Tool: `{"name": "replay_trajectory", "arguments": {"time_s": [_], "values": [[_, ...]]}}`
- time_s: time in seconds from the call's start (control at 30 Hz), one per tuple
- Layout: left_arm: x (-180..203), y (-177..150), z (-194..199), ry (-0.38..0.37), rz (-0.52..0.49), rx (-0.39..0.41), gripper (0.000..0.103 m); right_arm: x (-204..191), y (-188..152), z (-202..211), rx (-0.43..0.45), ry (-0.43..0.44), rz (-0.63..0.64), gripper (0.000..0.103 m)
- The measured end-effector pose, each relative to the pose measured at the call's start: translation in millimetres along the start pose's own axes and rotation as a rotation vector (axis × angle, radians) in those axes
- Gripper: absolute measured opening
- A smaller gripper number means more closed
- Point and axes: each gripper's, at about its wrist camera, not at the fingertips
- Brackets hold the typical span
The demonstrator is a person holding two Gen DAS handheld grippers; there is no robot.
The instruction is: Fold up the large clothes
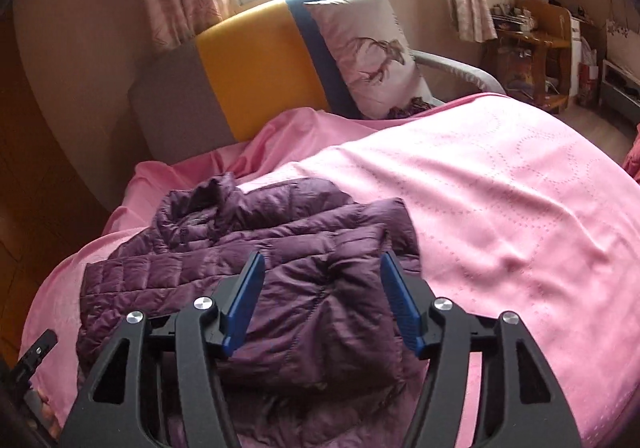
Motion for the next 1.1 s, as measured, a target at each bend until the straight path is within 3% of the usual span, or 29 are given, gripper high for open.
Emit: {"name": "replay_trajectory", "arguments": {"time_s": [0.07,0.27,0.4,0.57,0.83,1.1], "values": [[5,7,-5,-0.008,-0.005,0.004,0.086,-17,-3,-5,-0.024,0.022,0.044,0.068],[31,33,-41,-0.04,-0.039,-0.012,0.086,-32,-14,-51,-0.107,-0.04,0.079,0.072],[40,42,-80,0.002,-0.071,-0.039,0.086,-26,-14,-71,-0.116,-0.084,0.086,0.077],[18,26,-124,0.047,-0.036,-0.128,0.086,-27,-21,-95,-0.138,-0.103,0.131,0.081],[5,15,-143,0.064,-0.015,-0.132,0.087,-29,-20,-144,-0.19,-0.11,0.207,0.084],[10,9,-144,0.092,-0.027,-0.125,0.087,-23,-21,-146,-0.187,-0.075,0.196,0.085]]}}
Point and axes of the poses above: each gripper's, at about its wrist camera, not at the fingertips, and z roughly against the way its jaws point, x to its right, y to its top, and after that the axes turned 5 degrees about z, right-handed
